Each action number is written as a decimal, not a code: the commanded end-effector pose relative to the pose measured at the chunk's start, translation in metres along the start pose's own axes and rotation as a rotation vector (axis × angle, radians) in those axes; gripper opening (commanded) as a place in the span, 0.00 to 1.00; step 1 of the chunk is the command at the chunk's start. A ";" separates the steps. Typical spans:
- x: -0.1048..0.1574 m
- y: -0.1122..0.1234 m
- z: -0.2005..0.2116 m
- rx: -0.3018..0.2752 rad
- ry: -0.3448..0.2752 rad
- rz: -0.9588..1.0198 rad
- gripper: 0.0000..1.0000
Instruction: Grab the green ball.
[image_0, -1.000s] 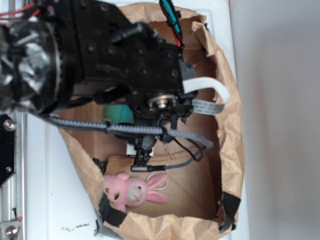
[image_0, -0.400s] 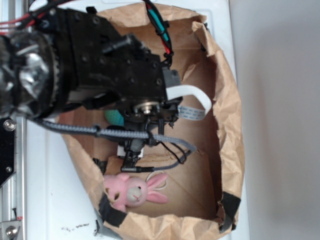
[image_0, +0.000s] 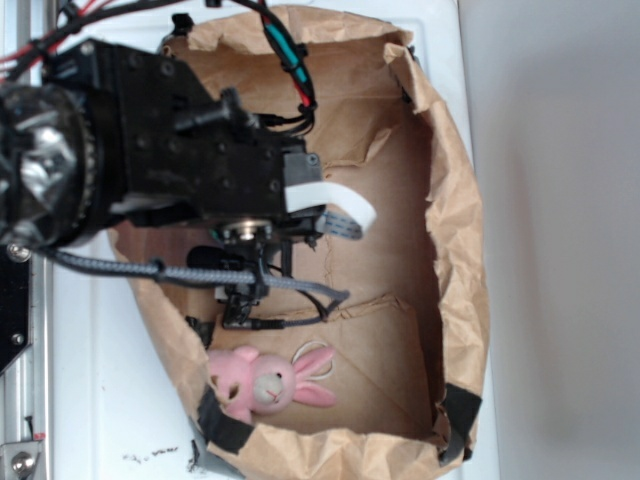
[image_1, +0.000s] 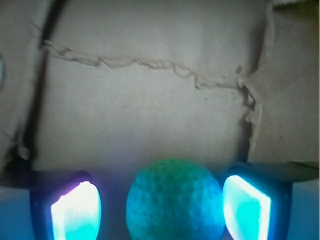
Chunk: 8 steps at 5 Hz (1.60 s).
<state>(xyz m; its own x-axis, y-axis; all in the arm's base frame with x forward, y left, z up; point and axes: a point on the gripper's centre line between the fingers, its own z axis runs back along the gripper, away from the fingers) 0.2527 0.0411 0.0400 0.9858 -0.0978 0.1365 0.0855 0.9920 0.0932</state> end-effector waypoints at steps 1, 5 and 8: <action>0.014 0.002 0.013 0.073 -0.122 0.057 1.00; 0.001 0.001 0.006 0.077 -0.139 0.011 1.00; 0.003 0.002 0.005 0.062 -0.130 0.032 0.00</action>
<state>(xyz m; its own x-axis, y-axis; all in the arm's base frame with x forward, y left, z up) 0.2439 0.0420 0.0309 0.9746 -0.0776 0.2102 0.0489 0.9891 0.1386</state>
